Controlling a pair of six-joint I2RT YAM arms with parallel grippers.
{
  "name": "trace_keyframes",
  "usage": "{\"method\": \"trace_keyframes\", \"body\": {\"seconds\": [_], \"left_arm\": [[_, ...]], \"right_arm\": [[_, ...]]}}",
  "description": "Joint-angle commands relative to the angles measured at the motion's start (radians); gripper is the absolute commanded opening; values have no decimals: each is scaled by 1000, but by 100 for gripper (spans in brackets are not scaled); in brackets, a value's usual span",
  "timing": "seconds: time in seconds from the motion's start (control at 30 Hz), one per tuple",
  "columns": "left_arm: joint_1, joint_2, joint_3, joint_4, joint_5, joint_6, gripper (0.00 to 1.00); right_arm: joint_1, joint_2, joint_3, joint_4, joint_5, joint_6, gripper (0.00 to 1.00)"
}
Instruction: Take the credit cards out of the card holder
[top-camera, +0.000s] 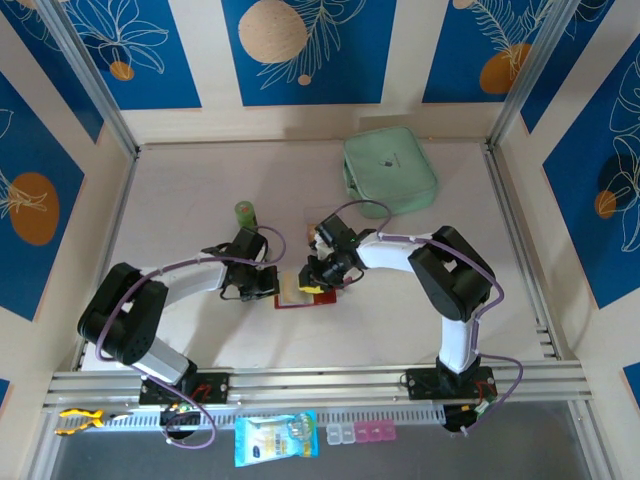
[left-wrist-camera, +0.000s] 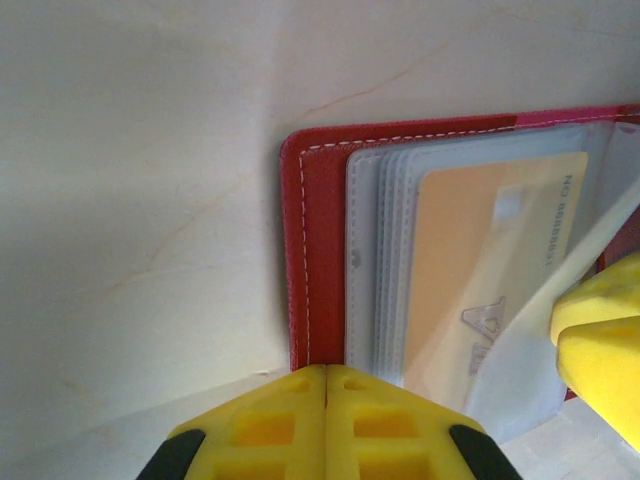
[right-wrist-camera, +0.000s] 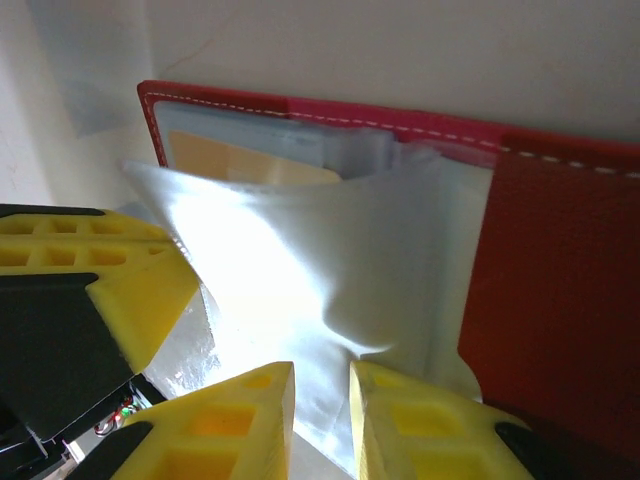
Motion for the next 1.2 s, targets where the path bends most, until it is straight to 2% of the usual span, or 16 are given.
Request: {"method": "trace_keyframes", "body": {"seconds": [0.0, 0.2, 0.4, 0.7, 1.17], "left_arm": [[10, -18, 7, -21, 2, 5, 0], [11, -79, 20, -17, 12, -11, 4], [-1, -108, -6, 98, 89, -77, 14], [-25, -52, -4, 177, 140, -123, 29], [-48, 19, -20, 255, 201, -161, 30]], "right_arm": [[-6, -28, -17, -25, -2, -14, 24], [-8, -47, -32, -15, -6, -14, 24], [-12, -48, -42, -5, -14, -13, 22], [-19, -49, -56, 8, -20, -10, 22], [-20, -66, -61, 14, -24, -1, 22]]}}
